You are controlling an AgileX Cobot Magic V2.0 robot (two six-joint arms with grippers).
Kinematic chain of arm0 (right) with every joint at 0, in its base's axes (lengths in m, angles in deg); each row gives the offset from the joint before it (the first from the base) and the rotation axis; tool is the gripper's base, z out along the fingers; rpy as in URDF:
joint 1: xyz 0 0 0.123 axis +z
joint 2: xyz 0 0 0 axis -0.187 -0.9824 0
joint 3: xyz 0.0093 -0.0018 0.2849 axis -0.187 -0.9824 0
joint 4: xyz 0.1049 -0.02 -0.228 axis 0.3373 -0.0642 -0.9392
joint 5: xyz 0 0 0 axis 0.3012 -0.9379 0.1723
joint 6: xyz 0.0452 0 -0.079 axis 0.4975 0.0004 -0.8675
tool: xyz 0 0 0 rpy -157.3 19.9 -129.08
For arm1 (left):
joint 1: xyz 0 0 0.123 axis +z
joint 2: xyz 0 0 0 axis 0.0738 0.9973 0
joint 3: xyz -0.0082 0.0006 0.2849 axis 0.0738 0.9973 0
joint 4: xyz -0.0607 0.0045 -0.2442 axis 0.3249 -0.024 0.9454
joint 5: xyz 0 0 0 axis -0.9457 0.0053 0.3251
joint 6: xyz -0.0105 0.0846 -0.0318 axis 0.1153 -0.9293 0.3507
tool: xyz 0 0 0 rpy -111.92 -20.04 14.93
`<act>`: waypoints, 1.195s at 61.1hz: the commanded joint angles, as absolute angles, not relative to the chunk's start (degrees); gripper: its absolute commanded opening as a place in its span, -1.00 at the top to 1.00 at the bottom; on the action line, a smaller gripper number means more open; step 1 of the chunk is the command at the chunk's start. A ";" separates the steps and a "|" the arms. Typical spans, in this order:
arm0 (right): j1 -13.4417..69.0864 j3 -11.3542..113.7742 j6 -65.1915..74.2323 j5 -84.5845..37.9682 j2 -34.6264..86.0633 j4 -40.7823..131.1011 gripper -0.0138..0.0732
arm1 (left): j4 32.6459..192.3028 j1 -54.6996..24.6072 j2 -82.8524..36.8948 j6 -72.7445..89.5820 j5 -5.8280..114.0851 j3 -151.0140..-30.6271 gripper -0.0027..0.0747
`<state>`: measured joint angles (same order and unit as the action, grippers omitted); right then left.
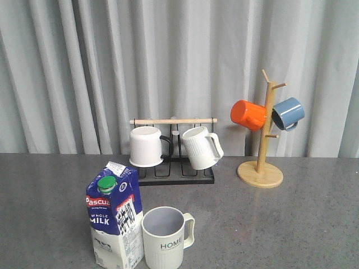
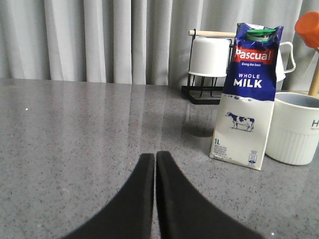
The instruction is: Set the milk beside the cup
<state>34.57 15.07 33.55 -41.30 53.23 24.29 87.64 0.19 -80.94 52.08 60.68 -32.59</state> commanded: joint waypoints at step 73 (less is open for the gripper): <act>31.31 11.56 32.07 -32.44 54.66 20.84 0.69 | 87.77 0.29 -81.92 52.76 65.35 -31.52 0.95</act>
<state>33.72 12.85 32.80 -39.26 53.63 22.66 87.64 0.19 -81.21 52.27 60.90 -32.01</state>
